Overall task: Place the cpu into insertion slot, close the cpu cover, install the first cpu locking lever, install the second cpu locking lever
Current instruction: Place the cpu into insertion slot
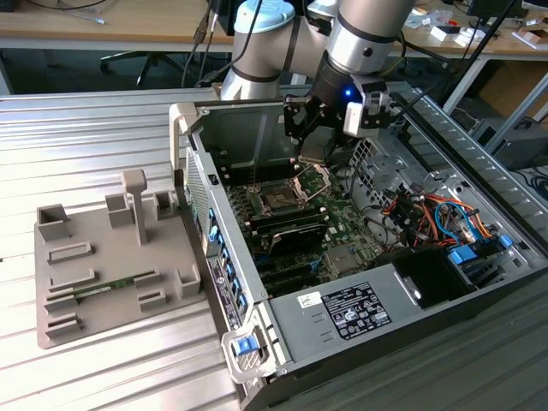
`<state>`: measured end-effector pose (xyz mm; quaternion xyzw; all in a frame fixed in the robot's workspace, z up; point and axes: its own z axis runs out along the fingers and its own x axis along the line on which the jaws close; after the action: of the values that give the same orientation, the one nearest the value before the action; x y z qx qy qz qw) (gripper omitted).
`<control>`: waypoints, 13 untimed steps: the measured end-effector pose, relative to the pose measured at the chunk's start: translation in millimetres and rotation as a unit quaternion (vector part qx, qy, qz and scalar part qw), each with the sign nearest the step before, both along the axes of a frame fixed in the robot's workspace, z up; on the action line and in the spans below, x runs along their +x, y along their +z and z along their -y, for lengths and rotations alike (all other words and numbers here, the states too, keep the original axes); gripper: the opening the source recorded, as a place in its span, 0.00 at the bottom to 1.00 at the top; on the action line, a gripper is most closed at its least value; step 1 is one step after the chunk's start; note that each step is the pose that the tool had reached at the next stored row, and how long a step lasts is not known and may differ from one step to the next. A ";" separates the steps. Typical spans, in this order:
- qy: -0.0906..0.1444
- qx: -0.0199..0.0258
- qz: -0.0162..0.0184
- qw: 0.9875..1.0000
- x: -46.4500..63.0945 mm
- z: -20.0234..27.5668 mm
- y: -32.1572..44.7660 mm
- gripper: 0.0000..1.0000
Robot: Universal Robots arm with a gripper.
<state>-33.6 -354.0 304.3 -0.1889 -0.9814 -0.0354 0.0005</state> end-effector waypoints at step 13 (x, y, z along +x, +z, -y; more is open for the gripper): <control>-0.027 -0.003 0.000 1.000 0.0 0.0 -1.8 0.55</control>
<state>-33.6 -354.0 302.4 -0.2156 -0.9759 -0.0327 -0.0011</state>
